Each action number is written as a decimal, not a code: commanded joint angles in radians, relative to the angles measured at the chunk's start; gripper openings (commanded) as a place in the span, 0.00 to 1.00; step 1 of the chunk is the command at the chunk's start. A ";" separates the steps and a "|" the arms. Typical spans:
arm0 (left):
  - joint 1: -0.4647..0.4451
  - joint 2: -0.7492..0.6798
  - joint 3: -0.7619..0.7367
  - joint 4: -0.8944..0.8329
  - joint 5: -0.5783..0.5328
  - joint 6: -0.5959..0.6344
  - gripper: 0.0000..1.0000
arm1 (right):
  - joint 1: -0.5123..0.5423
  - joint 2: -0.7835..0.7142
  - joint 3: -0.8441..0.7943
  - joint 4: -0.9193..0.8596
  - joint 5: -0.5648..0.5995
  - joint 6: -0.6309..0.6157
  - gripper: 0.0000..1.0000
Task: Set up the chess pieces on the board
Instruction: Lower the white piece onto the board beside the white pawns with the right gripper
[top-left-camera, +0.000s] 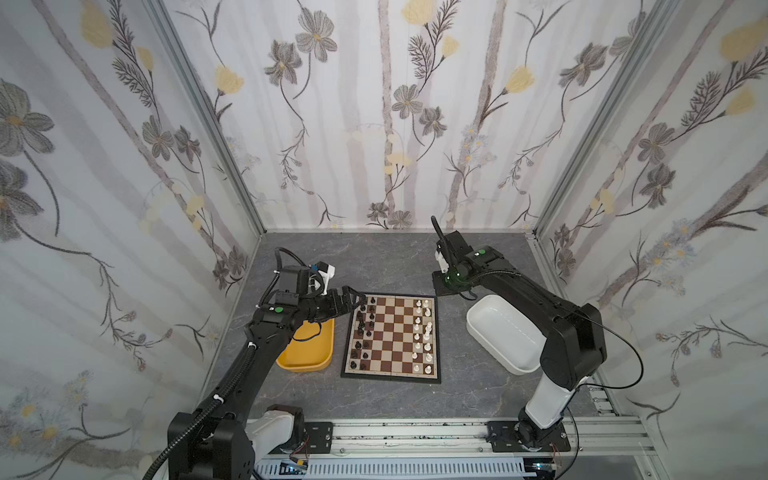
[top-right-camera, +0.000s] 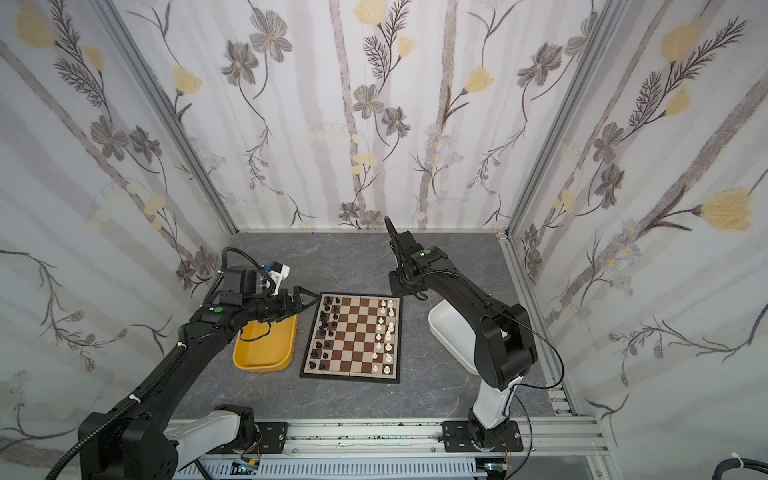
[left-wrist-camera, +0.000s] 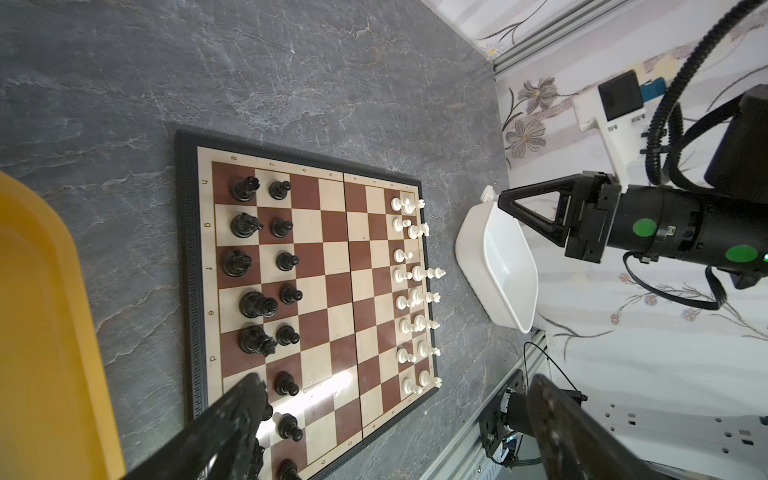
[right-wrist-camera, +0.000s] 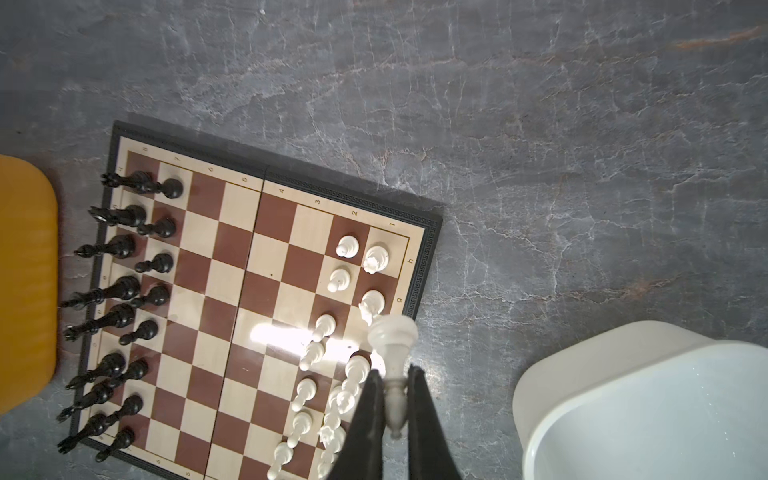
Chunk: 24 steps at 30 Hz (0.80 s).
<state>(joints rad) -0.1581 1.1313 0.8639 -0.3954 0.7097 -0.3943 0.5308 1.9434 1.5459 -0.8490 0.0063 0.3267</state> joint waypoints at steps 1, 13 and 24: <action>0.010 -0.008 0.012 0.021 -0.036 0.051 1.00 | 0.003 0.036 0.005 -0.017 -0.039 -0.020 0.01; 0.020 0.017 0.007 0.048 0.002 0.023 1.00 | 0.045 0.115 -0.011 -0.067 -0.109 -0.029 0.01; 0.017 0.004 0.005 0.050 0.003 0.020 1.00 | 0.063 0.189 0.014 -0.063 -0.122 -0.039 0.01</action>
<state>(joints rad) -0.1387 1.1416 0.8684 -0.3706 0.7010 -0.3740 0.5938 2.1208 1.5482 -0.9222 -0.1089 0.3038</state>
